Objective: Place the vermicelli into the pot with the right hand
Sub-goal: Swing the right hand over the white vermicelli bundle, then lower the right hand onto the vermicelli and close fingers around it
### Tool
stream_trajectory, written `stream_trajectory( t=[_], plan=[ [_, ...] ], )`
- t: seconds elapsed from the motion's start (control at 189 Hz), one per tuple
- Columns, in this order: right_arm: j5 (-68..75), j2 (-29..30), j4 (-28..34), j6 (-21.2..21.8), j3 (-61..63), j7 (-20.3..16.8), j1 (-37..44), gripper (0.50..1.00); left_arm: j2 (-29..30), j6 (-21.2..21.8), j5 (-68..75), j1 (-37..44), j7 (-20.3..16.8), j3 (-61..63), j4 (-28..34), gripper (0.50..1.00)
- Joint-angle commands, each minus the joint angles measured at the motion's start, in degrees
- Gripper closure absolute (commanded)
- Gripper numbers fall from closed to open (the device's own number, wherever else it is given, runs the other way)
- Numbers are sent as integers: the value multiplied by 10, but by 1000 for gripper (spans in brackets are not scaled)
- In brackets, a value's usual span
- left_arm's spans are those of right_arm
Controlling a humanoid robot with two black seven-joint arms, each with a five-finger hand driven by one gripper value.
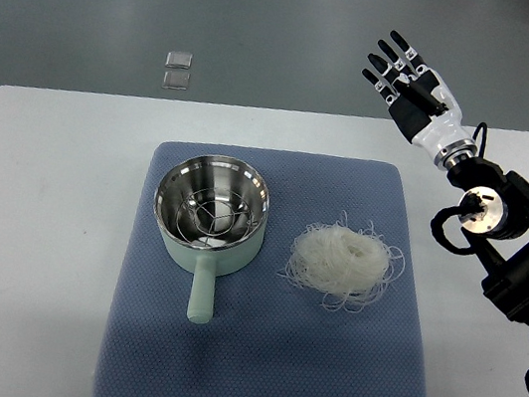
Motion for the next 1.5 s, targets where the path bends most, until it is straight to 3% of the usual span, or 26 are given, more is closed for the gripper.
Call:
stream_trajectory(
  t=[0.0, 0.09, 0.201, 0.307, 0.408, 0.551, 0.752, 0.938, 1.218, 1.383, 1.494],
  plan=[
    [-45, -30, 0, 7, -84, -4, 63, 568, 0, -2, 0, 0, 0, 0, 0, 500],
    [-92, -71, 1, 38, -197, -36, 132, 568, 0, -5, 0, 1, 0, 0, 0, 500],
    [-153, -105, 5, 126, -347, -88, 239, 568, 0, -6, 0, 0, 0, 0, 0, 500],
    [-185, -112, 11, 172, -464, -103, 331, 568, 0, -7, 0, 0, 0, 1, -1, 500],
    [-196, -97, 27, 206, -652, -121, 453, 568, 0, -8, 1, 0, 0, 2, -6, 500],
    [-193, -32, 50, 206, -813, -140, 554, 568, 0, -8, 3, 0, 0, 2, -10, 500],
    [-153, 18, 58, 206, -894, -142, 589, 568, 0, -9, 6, -5, 0, 3, -11, 500],
    [-73, 9, 95, 206, -910, -140, 591, 570, 0, -11, 9, -7, 0, 5, -32, 500],
    [-127, -10, 186, 206, -930, -140, 595, 568, 0, -11, 8, -7, 0, 6, -26, 500],
    [-169, -11, 213, 163, -936, -146, 595, 570, 0, -12, 9, -7, 0, 2, -27, 500],
    [-169, -24, 223, 154, -935, -174, 595, 570, 0, -12, 8, -7, 1, 3, -26, 500]
  ],
)
